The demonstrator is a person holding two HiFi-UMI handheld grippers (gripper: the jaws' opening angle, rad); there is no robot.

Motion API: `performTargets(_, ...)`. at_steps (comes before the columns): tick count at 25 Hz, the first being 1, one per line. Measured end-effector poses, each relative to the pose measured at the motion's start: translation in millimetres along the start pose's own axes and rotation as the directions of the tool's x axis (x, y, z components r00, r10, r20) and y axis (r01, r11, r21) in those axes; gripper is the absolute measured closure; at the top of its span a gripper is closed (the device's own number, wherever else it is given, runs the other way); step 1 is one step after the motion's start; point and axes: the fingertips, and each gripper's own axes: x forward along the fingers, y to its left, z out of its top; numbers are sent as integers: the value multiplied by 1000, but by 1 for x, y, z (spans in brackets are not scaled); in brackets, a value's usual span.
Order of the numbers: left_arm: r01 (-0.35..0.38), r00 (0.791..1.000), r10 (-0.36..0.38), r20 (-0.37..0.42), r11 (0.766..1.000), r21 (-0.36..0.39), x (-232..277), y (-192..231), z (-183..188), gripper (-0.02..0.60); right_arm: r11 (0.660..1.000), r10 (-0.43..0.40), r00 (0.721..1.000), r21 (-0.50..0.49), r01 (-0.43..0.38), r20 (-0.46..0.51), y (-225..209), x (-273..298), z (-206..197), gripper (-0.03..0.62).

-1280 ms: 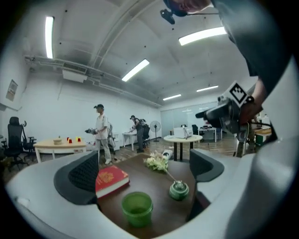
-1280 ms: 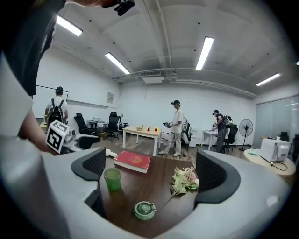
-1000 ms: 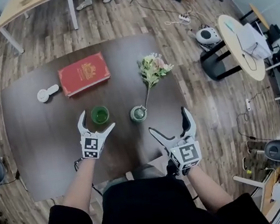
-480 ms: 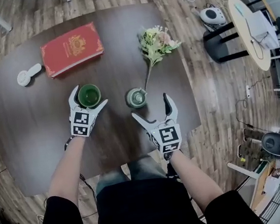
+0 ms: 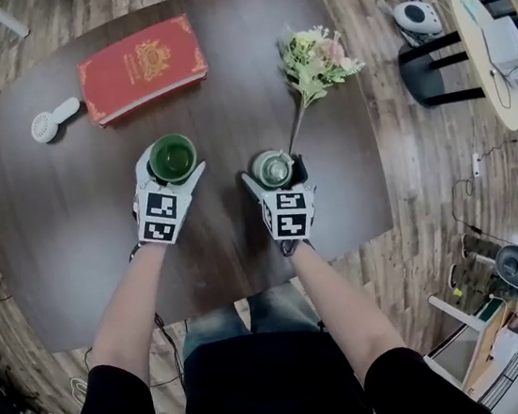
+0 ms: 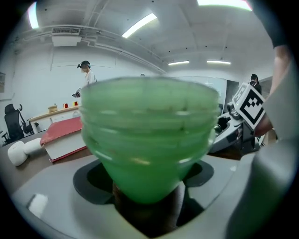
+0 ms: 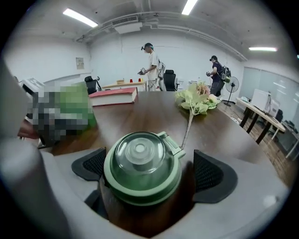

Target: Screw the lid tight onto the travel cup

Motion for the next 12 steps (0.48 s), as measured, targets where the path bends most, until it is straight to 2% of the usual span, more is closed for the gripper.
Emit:
performTargets(6,-7,1000,7,-3,1000,-5,0,2,-1,186,999,-18,998,-27,19,64,4,0,4,0)
performTargets(7,-7,1000,7,-4,1000,-6,0,2,-1,186,999,-12,998,-39,15,69,7,-1,4,14)
performTargets(9,-7,1000,7,-4,1000,-7,0,2,-1,187,998,0,997,-62,5,73,12,-4,5,88)
performTargets(12,-10,1000,10,-1,1000,-8,1,2,-1,187,997,6,997,-71,-1,74,13,-4,6,91)
